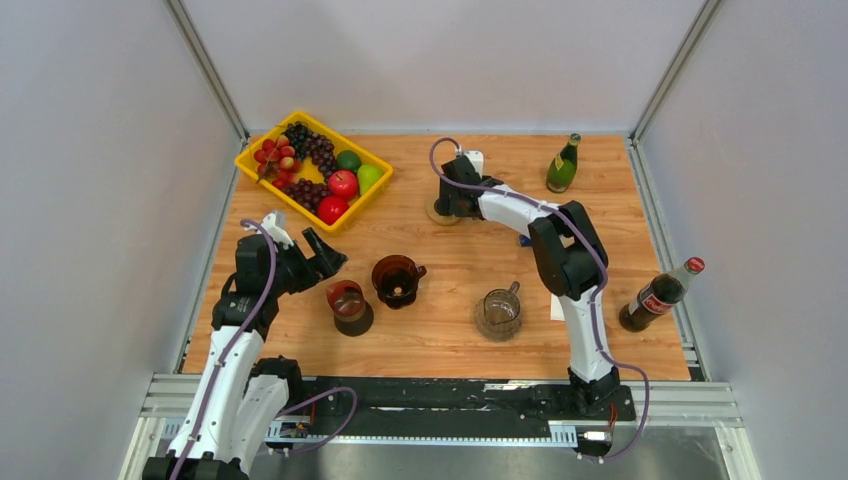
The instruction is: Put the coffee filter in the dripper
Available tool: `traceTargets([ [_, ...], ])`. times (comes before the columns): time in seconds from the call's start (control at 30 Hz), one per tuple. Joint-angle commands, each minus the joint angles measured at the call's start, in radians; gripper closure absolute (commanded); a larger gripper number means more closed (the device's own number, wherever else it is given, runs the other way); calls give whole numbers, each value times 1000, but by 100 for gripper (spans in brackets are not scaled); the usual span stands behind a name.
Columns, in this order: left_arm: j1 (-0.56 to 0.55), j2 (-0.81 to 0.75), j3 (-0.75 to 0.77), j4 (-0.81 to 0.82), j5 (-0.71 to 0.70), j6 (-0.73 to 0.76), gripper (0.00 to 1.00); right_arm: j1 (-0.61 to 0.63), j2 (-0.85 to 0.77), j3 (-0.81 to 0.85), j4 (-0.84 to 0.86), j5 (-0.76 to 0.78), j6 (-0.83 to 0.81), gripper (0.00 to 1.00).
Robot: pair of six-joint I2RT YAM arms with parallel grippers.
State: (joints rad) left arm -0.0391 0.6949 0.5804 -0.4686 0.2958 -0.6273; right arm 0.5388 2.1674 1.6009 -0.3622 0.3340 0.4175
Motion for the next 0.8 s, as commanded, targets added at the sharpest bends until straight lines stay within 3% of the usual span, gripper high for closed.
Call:
traceTargets([
  [0.0,-3,-3,5,-3,-28,-18,0,-2,42,62,12,33,9,24],
  [0.3,-3,-3,3,-18,-27,-31,0,-2,69,67,11,21,-8,59],
  [0.4,-3,-5,9,-30,-21,-35,0,-2,59,79,11,20,-29,76],
  [0.67,-3,-30,39,-113,-51,-16,0,-1,-88,44,10,-26,-95,100],
  [0.77,-3,-45,64,-135,-69,-4,0,0,-164,11,3,-87,-116,100],
])
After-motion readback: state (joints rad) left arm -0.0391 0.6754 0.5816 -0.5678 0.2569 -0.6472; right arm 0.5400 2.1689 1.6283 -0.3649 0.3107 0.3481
